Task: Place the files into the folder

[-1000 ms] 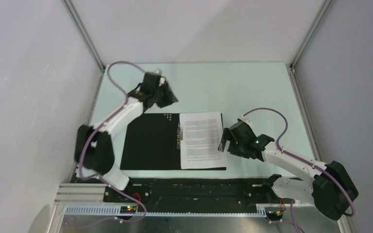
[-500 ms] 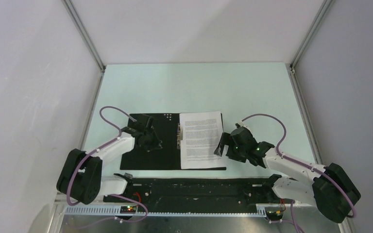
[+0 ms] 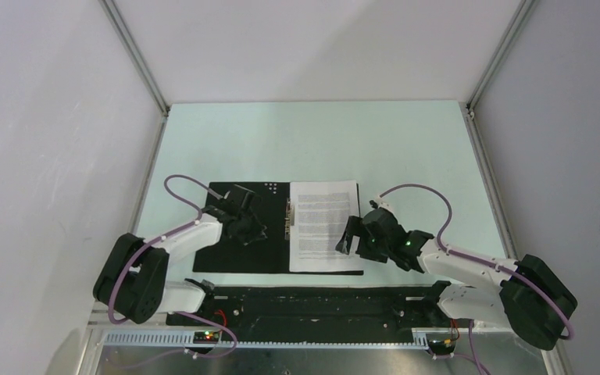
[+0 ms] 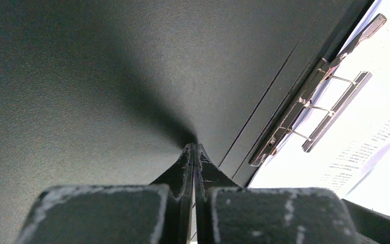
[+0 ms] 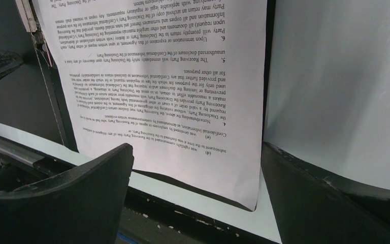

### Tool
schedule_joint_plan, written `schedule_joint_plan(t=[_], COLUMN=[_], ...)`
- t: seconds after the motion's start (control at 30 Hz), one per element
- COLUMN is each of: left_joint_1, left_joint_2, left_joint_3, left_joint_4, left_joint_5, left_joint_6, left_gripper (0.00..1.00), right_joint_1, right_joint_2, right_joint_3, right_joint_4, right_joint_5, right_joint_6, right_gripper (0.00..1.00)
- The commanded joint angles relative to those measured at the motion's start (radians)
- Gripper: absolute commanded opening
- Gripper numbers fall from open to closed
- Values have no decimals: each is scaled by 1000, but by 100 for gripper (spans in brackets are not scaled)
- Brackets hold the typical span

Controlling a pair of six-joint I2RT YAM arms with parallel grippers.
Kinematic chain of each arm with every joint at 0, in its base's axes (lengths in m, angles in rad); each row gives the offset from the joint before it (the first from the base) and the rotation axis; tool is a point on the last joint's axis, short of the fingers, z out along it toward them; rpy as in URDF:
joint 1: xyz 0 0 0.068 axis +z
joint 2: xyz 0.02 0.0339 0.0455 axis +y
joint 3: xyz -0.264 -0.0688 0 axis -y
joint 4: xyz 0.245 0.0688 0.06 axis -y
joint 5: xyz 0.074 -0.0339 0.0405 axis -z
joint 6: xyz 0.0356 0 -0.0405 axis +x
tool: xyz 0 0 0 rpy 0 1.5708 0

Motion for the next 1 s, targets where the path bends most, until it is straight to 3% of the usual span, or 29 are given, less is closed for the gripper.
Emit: schedule_joint_plan(t=[0.0,0.4,0.63,0.73,0.97], left_joint_1=[-12,-12,-13,-2,65], left_joint_2=[41,26,-1,-9,51], left_joint_3=[-12,-28,14,53,155], left_joint_4=[-15,-13,-16,-21,-33], left_joint_5=[-46,-48,-14,9,80], left_joint_6=[-10,-12,51,111,164], left_gripper=[0,0,0,0,0], right_joint_1=[20,27,98,113,133], right_joint_2=[2,-2,74,164,532], right_joint_3=[26,75,268,373,697], right_joint_4=[-46,-153,-297,-302,-313], right_joint_5=[-5,55,176,193,225], right_joint_6=[26,11,-5,-24,-67], right_gripper=[99,99,99,99,77])
